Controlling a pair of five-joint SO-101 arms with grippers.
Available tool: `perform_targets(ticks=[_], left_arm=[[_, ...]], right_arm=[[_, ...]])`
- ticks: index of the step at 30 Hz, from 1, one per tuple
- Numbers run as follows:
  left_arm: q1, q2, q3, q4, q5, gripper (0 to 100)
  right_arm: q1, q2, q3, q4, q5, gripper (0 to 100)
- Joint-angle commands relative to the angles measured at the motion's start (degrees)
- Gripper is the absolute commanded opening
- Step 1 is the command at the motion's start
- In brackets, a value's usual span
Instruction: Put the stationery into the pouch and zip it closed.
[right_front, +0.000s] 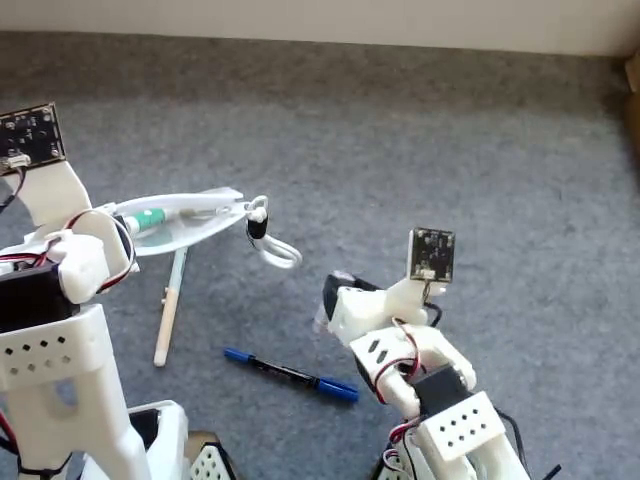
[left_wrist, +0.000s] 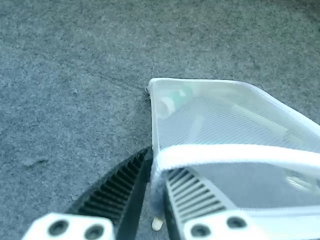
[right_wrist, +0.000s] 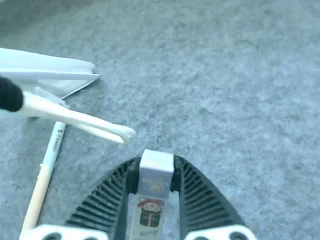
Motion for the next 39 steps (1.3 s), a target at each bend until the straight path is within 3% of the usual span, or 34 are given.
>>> perform_targets(ticks=[1,19,26,31,39], left_arm=[[0.8,0.5,0.1,-1.1,0.2,1],[0.8,0.5,0.1,-1.1,0.2,1],[0.9,0.5,0.1,-1.1,0.2,1],[0.9,0.5,0.1,-1.1,0.2,1],[0.9,0.5,0.1,-1.1,0.2,1]], right_arm=[[-3.1,-6.0,-0.3,-2.0,0.9,1.5],[-14.8,-20.4,-0.9,-2.1,16.3,1.5],[-17.5,-20.1,-0.6,-17.5,23.8,1.5],[-17.5,-20.0,-1.7,-23.9,23.7,1.5],[-23.5,-18.0,-7.8,-29.9,24.0,0.4]])
